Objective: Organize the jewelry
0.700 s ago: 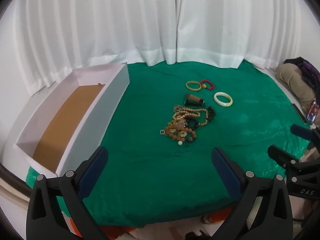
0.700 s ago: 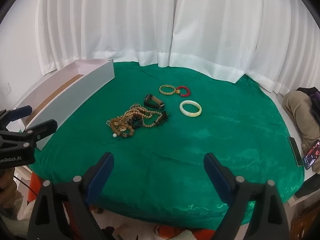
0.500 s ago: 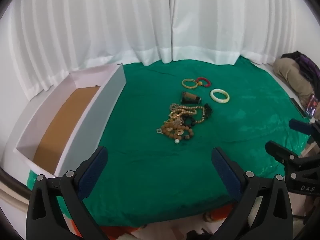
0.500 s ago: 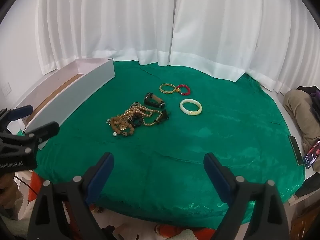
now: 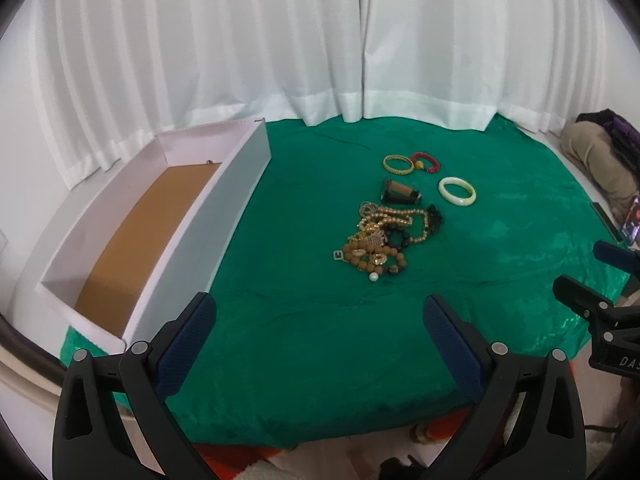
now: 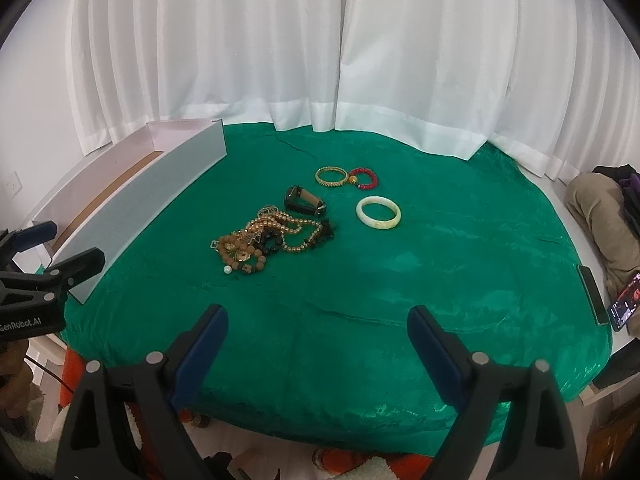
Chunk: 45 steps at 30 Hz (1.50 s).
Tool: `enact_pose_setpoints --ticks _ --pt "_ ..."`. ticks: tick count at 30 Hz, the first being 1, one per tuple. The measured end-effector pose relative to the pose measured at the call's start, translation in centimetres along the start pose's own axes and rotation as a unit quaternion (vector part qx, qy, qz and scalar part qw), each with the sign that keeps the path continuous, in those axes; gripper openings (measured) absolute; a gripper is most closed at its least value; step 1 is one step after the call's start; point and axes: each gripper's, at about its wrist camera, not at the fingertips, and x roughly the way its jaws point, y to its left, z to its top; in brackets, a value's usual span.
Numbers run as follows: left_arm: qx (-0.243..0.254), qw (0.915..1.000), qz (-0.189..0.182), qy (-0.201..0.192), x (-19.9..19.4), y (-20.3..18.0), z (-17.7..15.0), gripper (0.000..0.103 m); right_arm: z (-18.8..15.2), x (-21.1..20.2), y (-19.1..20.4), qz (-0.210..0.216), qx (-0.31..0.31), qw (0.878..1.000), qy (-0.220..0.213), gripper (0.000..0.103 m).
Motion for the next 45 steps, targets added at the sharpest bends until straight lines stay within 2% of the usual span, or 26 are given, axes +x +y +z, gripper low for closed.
enact_pose_setpoints --ticks 1,4,6,10,11,14,21,25,30,35,38,42,45 --pt "0.003 1.0000 -0.001 0.000 0.0 -0.1 0.0 0.103 0.2 0.0 0.1 -0.016 -0.017 1.000 0.016 0.093" --pt "0.010 0.9999 -0.003 -0.001 -0.2 -0.7 -0.1 0.103 0.2 0.0 0.1 -0.026 -0.028 0.999 0.022 0.093" --pt "0.016 0.9999 -0.004 -0.002 -0.2 -1.0 -0.1 0.103 0.1 0.1 0.4 -0.054 -0.055 0.996 0.037 0.093" --pt "0.018 0.9998 -0.005 0.004 0.0 -1.1 -0.2 0.103 0.2 0.1 0.3 -0.043 -0.046 0.997 0.044 0.093" --pt "0.017 0.9998 -0.005 0.006 0.1 -1.1 -0.2 0.103 0.2 0.3 0.2 -0.015 -0.017 0.999 0.040 0.093" --pt "0.013 0.9999 -0.005 0.009 0.2 -0.9 -0.1 0.103 0.1 0.2 0.2 -0.013 -0.013 1.000 0.024 0.093" --pt "0.013 0.9998 -0.007 0.011 0.4 -0.7 0.0 0.103 0.0 0.2 0.1 -0.016 -0.017 1.000 0.016 0.093" --pt "0.016 0.9996 -0.015 0.015 0.9 -0.4 0.2 0.103 0.0 0.7 -0.2 0.005 0.006 1.000 0.016 0.093" --pt "0.041 0.9969 -0.065 0.018 2.2 -0.2 0.9 0.103 0.0 1.3 -0.2 0.011 0.008 1.000 0.013 0.093" --pt "0.072 0.9883 -0.131 0.027 5.2 -0.5 2.3 0.103 -0.1 2.2 -0.1 0.000 -0.003 1.000 0.010 0.093" --pt "0.106 0.9819 -0.151 0.042 8.1 -1.4 3.1 0.103 -0.2 2.6 -0.4 0.000 -0.001 1.000 0.012 0.093" --pt "0.137 0.9687 -0.194 0.072 13.1 -2.3 3.8 0.102 -0.2 3.5 -0.9 0.001 0.006 1.000 0.022 0.093" --pt "0.145 0.9657 -0.193 0.096 16.9 -2.8 4.1 0.101 -0.3 4.2 -1.3 0.000 0.010 0.999 0.031 0.093"
